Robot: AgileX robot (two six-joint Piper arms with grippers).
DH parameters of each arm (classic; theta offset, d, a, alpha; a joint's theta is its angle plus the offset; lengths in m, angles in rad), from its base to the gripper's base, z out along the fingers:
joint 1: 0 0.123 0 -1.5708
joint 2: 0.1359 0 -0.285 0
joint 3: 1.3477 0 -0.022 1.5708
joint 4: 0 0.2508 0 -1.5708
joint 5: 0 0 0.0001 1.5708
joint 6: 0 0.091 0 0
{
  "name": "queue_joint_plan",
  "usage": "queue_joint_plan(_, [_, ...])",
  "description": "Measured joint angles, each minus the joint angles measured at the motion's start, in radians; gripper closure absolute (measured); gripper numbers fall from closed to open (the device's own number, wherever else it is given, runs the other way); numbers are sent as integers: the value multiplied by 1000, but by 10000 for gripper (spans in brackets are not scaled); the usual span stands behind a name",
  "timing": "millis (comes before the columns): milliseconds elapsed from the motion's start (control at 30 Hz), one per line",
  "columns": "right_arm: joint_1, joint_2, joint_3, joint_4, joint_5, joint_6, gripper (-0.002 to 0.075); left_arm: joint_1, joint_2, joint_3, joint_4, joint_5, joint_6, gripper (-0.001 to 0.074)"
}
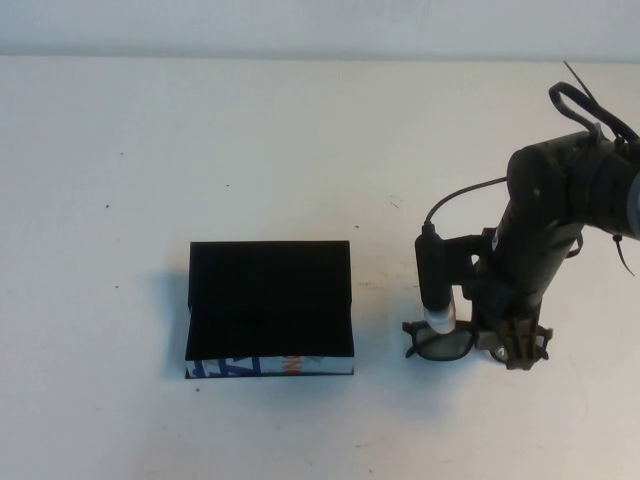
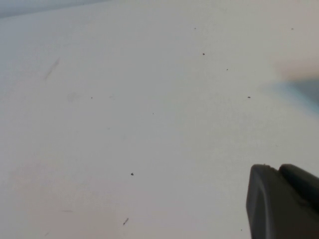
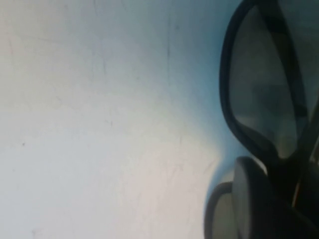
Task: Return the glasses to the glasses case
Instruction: Pick up the glasses from the table, then place the glasses in the glasses case
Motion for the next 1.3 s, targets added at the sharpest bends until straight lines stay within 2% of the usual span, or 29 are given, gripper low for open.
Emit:
queue_joint_plan(200, [0, -10, -6, 14, 22, 0, 704, 0, 0, 0, 0, 0, 0, 736])
queue_joint_plan(400, [0, -36, -6, 14, 43, 0, 710, 0, 0, 0, 0, 0, 0, 736])
queue_joint_plan(633, [13, -154, -39, -12, 156, 62, 711, 0, 0, 0, 0, 0, 0, 736])
queue_joint_plan(833, [124, -159, -207, -2, 259, 94, 711, 0, 0, 0, 0, 0, 0, 736])
queue_joint_plan(1000, [247, -35, -382, 23, 272, 97, 711, 0, 0, 0, 0, 0, 0, 736])
queue_joint_plan(1300, [328, 232, -618, 99, 273, 105, 711, 0, 0, 0, 0, 0, 0, 736])
